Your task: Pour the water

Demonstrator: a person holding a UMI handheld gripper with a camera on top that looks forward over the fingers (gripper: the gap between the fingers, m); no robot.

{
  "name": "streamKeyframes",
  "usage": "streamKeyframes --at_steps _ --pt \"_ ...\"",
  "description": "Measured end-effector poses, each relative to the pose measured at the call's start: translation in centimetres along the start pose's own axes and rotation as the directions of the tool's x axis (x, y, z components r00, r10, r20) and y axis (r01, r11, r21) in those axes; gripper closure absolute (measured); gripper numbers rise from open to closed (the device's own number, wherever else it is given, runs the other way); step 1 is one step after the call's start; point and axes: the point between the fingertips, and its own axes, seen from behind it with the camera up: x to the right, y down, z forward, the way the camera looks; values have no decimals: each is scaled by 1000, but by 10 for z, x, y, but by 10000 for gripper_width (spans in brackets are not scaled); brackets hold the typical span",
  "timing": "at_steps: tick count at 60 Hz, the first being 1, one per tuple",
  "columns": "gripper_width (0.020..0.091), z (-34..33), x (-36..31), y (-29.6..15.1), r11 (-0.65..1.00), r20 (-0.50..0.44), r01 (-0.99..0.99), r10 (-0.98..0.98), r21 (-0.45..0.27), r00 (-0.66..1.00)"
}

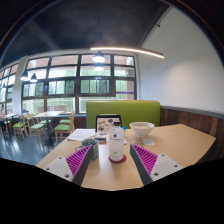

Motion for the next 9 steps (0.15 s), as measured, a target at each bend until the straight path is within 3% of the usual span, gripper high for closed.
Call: streamKeyframes --at_steps 9 --pt "273 -35 -3 7 1000 13 -15 14 3 1000"
